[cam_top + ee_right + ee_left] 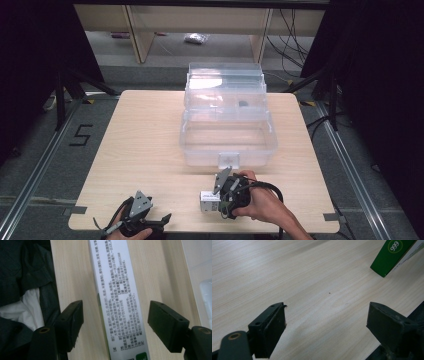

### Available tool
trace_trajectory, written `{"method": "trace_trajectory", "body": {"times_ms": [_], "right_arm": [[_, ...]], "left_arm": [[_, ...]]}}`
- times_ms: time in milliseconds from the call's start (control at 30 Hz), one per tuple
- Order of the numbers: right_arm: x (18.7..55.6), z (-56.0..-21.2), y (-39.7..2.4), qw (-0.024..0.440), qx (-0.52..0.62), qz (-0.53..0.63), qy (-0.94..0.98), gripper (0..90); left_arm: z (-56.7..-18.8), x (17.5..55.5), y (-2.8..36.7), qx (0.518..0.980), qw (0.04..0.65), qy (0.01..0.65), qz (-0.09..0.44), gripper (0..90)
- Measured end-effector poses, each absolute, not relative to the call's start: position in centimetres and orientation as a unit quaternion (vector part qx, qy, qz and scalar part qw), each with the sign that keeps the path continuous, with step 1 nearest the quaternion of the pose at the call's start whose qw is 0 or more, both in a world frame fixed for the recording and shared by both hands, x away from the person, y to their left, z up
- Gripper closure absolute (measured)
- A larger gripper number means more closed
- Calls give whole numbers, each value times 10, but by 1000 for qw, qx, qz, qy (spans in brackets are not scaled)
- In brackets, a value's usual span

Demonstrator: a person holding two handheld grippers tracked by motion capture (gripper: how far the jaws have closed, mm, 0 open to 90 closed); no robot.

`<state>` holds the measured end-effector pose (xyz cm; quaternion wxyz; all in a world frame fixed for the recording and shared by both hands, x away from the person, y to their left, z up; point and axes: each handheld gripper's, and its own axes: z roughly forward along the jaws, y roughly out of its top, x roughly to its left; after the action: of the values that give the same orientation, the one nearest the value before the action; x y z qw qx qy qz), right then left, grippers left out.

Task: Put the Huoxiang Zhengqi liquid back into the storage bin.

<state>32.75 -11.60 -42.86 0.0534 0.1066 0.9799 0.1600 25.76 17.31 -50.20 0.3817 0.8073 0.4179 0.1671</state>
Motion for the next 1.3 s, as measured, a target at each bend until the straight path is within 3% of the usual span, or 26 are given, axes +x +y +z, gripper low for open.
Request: {"method": "trace_trajectory", "body": {"times_ms": [200, 767, 1000, 1300], "right_arm": [[330, -434, -113, 57, 89, 145, 984, 369], [340, -445, -108, 42, 70, 105, 991, 520], [340, -446, -107, 44, 36, 97, 994, 628], [339, -441, -110, 43, 42, 109, 992, 649]], "left_arm": [[-500, 258, 177, 826, 359, 400, 168, 149], [-501, 258, 175, 821, 368, 405, 164, 149], [-501, 258, 175, 824, 366, 400, 165, 148], [-501, 258, 175, 822, 368, 402, 167, 149]]}}
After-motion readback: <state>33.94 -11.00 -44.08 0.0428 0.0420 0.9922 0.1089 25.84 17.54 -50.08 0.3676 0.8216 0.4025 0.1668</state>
